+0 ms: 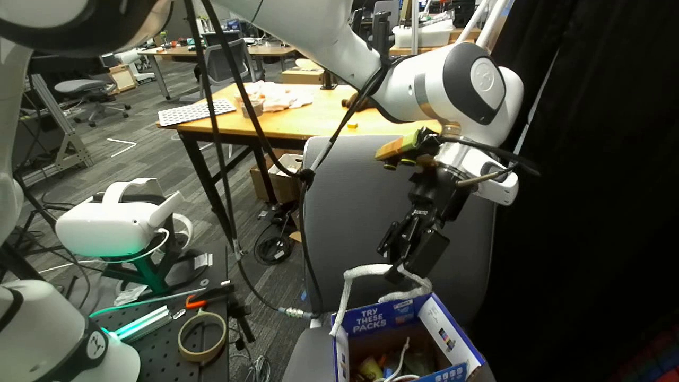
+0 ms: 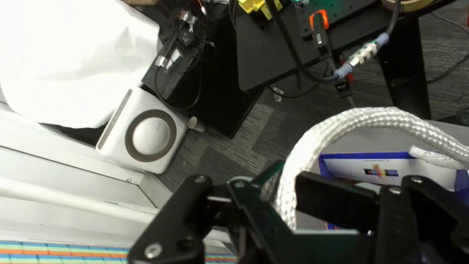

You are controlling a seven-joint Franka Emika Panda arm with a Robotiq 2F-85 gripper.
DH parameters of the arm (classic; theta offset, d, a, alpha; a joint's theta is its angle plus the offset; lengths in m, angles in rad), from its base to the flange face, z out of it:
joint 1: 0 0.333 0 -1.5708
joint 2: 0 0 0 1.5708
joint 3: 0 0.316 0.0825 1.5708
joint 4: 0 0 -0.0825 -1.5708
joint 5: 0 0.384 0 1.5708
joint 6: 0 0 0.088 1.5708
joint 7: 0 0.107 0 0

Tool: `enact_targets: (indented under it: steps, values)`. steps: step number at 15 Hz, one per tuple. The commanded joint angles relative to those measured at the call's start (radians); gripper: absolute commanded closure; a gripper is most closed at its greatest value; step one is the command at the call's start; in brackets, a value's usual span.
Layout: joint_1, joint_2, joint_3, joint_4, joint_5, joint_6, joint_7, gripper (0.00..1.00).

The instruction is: Put the string on the headrest in the blue box

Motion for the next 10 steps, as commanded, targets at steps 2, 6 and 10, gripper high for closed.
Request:
enact_targets:
  steps: [2,6,10]
  values:
    - [0.018,0.087,-0.017,0.142,-0.101,-0.171,-0.023,0.93]
    - [0.016,0.107,-0.018,0.189,-0.119,-0.177,-0.002,0.92]
    - [0.026,-0.04,-0.045,0.16,-0.177,-0.19,0.083,0.92]
